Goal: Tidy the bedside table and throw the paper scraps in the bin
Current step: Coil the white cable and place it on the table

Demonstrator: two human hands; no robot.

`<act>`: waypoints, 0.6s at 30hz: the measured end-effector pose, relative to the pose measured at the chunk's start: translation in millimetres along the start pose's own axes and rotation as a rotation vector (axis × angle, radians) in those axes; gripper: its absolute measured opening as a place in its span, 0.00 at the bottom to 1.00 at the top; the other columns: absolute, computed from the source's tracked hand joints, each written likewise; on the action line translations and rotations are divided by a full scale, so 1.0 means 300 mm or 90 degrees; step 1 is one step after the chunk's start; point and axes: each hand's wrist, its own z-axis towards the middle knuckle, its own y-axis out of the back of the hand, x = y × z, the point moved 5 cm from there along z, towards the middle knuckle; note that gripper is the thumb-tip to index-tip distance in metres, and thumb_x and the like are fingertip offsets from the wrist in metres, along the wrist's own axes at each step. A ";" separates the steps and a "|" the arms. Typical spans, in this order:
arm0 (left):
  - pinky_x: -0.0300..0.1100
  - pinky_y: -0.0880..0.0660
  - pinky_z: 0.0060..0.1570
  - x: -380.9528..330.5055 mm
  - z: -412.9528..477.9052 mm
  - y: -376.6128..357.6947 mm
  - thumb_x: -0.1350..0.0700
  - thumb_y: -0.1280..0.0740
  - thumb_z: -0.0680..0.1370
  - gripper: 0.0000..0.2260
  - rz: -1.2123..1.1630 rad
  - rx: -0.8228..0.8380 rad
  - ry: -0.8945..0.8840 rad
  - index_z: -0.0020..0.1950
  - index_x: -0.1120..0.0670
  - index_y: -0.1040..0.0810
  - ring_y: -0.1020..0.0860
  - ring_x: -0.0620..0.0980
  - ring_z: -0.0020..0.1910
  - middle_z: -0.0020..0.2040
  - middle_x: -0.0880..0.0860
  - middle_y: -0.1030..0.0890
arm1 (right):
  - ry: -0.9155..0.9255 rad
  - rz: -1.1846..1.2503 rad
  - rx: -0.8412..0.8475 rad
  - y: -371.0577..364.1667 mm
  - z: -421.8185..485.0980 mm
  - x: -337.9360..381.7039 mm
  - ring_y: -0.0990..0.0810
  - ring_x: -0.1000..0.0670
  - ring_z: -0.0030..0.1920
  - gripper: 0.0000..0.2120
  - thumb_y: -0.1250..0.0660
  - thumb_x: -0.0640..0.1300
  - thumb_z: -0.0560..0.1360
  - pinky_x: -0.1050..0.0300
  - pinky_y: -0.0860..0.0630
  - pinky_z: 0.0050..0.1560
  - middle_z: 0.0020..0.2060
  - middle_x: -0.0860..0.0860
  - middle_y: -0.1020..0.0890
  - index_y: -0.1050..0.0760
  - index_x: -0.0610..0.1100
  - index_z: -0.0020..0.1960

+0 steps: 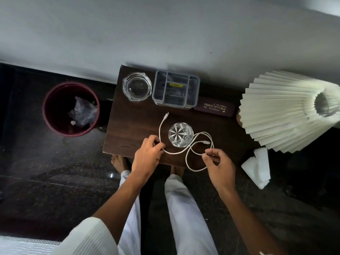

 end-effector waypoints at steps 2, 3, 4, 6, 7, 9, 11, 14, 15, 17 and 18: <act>0.47 0.20 0.30 -0.011 -0.029 0.000 0.57 0.24 0.75 0.07 -0.007 -0.017 -0.022 0.52 0.53 0.17 0.22 0.51 0.53 0.58 0.53 0.23 | 0.000 0.003 -0.002 0.010 -0.008 -0.007 0.19 0.59 0.52 0.07 0.27 0.41 0.77 0.68 0.24 0.45 0.53 0.52 0.17 0.20 0.49 0.53; 0.48 0.20 0.29 -0.018 -0.045 -0.006 0.57 0.23 0.74 0.07 -0.011 -0.024 -0.043 0.50 0.54 0.17 0.22 0.52 0.52 0.58 0.53 0.23 | 0.001 0.005 -0.004 0.014 -0.011 -0.012 0.18 0.59 0.52 0.07 0.27 0.41 0.76 0.69 0.23 0.42 0.53 0.51 0.17 0.20 0.49 0.53; 0.48 0.20 0.29 -0.029 -0.063 -0.010 0.58 0.22 0.73 0.07 -0.013 -0.031 -0.070 0.49 0.55 0.17 0.22 0.52 0.52 0.58 0.53 0.23 | 0.001 0.007 -0.006 0.018 -0.016 -0.017 0.18 0.58 0.52 0.07 0.27 0.41 0.76 0.70 0.23 0.40 0.52 0.51 0.17 0.20 0.50 0.52; 0.47 0.20 0.31 -0.065 -0.111 -0.019 0.61 0.20 0.70 0.09 -0.007 -0.048 -0.148 0.47 0.55 0.17 0.21 0.53 0.50 0.56 0.55 0.21 | 0.006 0.009 -0.008 0.021 -0.030 -0.027 0.19 0.58 0.52 0.09 0.27 0.40 0.76 0.73 0.23 0.38 0.53 0.51 0.17 0.21 0.52 0.51; 0.46 0.21 0.36 -0.085 -0.136 -0.022 0.62 0.20 0.69 0.10 -0.005 -0.066 -0.186 0.47 0.55 0.17 0.21 0.54 0.51 0.55 0.55 0.19 | 0.012 0.001 -0.011 0.024 -0.039 -0.029 0.19 0.58 0.52 0.10 0.26 0.39 0.76 0.73 0.23 0.38 0.54 0.51 0.17 0.22 0.52 0.52; 0.45 0.23 0.47 -0.130 -0.180 -0.021 0.62 0.21 0.71 0.09 -0.007 -0.088 -0.244 0.48 0.54 0.17 0.22 0.53 0.54 0.53 0.55 0.18 | 0.057 -0.050 -0.030 0.037 -0.065 -0.018 0.19 0.56 0.53 0.15 0.26 0.38 0.75 0.70 0.22 0.38 0.56 0.50 0.19 0.22 0.50 0.58; 0.46 0.24 0.53 -0.183 -0.221 -0.008 0.62 0.23 0.72 0.08 -0.028 -0.101 -0.296 0.49 0.54 0.16 0.22 0.52 0.54 0.51 0.54 0.17 | 0.183 -0.142 -0.052 0.055 -0.096 0.014 0.20 0.55 0.54 0.22 0.26 0.35 0.74 0.67 0.21 0.44 0.60 0.49 0.23 0.24 0.47 0.66; 0.49 0.22 0.58 -0.277 -0.271 0.027 0.64 0.24 0.72 0.10 -0.041 -0.072 -0.363 0.52 0.55 0.15 0.18 0.51 0.48 0.47 0.53 0.16 | 0.378 -0.260 -0.005 0.070 -0.138 0.053 0.23 0.51 0.60 0.28 0.24 0.32 0.71 0.62 0.23 0.56 0.63 0.47 0.26 0.23 0.47 0.68; 0.49 0.22 0.58 -0.312 -0.283 0.045 0.64 0.24 0.73 0.10 -0.048 -0.059 -0.357 0.52 0.54 0.15 0.18 0.50 0.46 0.46 0.52 0.16 | 0.417 -0.291 0.018 0.076 -0.149 0.061 0.24 0.50 0.61 0.27 0.23 0.33 0.70 0.63 0.24 0.57 0.64 0.46 0.26 0.22 0.47 0.66; 0.48 0.22 0.54 -0.367 -0.313 0.083 0.55 0.29 0.77 0.04 -0.098 -0.019 -0.276 0.50 0.49 0.15 0.19 0.45 0.45 0.43 0.46 0.17 | 0.475 -0.329 0.037 0.092 -0.171 0.082 0.24 0.48 0.59 0.19 0.21 0.35 0.69 0.61 0.22 0.52 0.62 0.44 0.23 0.17 0.44 0.59; 0.47 0.24 0.51 -0.387 -0.328 0.093 0.49 0.33 0.78 0.07 -0.162 0.012 -0.218 0.48 0.47 0.16 0.21 0.44 0.45 0.43 0.46 0.18 | 0.493 -0.328 0.034 0.104 -0.182 0.097 0.22 0.47 0.57 0.14 0.21 0.35 0.69 0.58 0.19 0.50 0.60 0.43 0.21 0.15 0.42 0.55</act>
